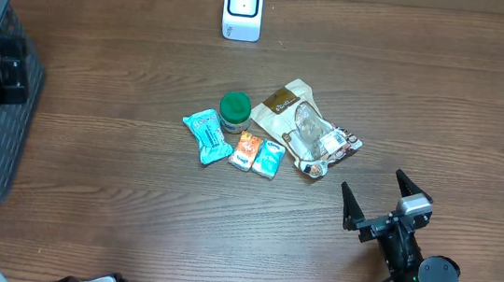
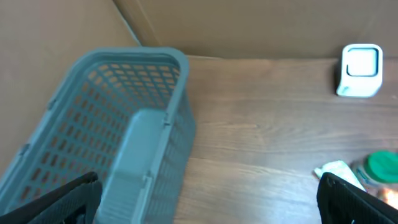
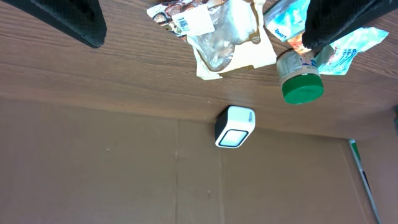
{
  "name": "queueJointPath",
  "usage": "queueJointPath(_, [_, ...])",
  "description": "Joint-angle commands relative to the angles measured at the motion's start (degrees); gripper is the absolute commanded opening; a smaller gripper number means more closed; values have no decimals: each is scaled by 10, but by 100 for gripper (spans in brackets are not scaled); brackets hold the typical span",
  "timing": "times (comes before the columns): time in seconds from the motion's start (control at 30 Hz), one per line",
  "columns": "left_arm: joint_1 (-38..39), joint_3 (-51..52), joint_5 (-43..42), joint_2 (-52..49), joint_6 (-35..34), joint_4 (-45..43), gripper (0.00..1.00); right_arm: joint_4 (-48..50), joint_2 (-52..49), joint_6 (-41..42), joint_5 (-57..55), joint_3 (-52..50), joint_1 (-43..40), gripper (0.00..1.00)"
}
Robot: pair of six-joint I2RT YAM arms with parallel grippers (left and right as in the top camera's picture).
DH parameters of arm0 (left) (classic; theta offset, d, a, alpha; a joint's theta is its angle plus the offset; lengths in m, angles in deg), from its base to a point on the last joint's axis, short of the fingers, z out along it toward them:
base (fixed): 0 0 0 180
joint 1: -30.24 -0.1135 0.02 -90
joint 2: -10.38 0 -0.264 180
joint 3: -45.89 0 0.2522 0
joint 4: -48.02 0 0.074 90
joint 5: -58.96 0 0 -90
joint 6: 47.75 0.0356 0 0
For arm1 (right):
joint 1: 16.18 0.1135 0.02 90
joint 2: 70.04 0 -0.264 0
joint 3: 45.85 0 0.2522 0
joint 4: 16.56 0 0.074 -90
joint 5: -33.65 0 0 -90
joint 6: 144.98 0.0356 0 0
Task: Scan the item barcode
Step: 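Withdraw the left gripper back over the basket and hold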
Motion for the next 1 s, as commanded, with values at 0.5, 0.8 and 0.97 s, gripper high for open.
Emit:
queueJointPath(0.5, [-2,-1,-21,-1,10,23,100,3,7,1,-5,-6,2,100])
queueJointPath(0.8, [-2,-1,-21,-3,10,23,100,3,7,1,-5,-6,2,100])
queueJointPath(0.97, [-2,-1,-21,-3,10,23,100,3,7,1,-5,-6,2,100])
